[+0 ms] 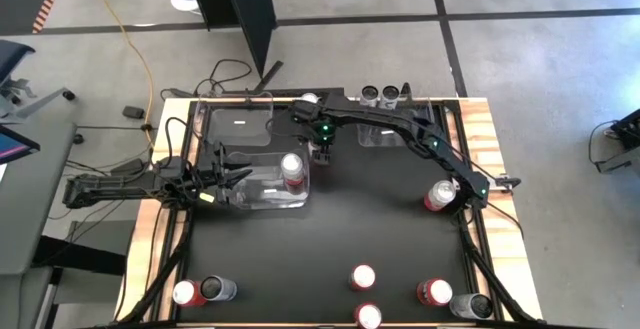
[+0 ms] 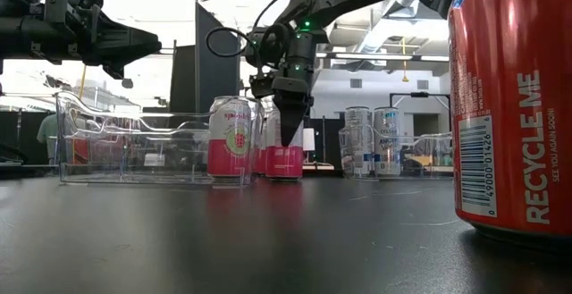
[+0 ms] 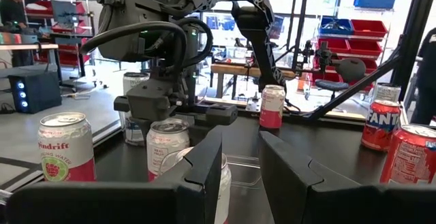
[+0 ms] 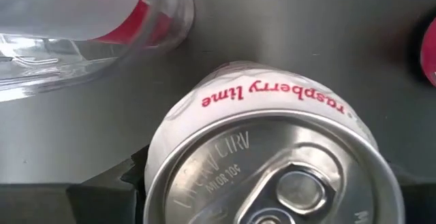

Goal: Sort soda cans
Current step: Put the top right pink-white soda can into the bottom transparent bin

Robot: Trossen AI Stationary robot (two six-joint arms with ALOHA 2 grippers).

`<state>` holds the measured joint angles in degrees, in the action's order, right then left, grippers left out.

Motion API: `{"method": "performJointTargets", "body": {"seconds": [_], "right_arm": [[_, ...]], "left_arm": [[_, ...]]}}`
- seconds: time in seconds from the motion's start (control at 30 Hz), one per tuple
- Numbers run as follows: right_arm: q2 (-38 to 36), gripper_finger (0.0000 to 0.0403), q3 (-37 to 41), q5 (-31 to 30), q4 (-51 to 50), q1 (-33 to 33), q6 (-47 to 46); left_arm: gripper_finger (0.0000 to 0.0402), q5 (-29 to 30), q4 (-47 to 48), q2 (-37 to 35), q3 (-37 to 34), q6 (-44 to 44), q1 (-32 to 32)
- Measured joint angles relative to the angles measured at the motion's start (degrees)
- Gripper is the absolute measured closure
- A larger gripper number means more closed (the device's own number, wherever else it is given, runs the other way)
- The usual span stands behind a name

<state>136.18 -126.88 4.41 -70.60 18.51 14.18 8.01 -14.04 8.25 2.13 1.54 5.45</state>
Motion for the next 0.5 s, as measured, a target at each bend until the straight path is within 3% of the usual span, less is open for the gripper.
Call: {"method": "performJointTargets", "body": {"seconds": [0.33, 0.5], "right_arm": [[0.15, 0.0106, -7.68, -1.86, -7.06, -1.04, 0.91], [-2.52, 0.0106, -7.73, -3.61, -8.98, -1.82, 0.65]], "left_arm": [[0.0308, 0.00, 0.02, -0.02, -0.01, 0.00, 0.00], [0.0308, 0.00, 0.02, -0.02, 0.00, -0.02, 0.00]]}}
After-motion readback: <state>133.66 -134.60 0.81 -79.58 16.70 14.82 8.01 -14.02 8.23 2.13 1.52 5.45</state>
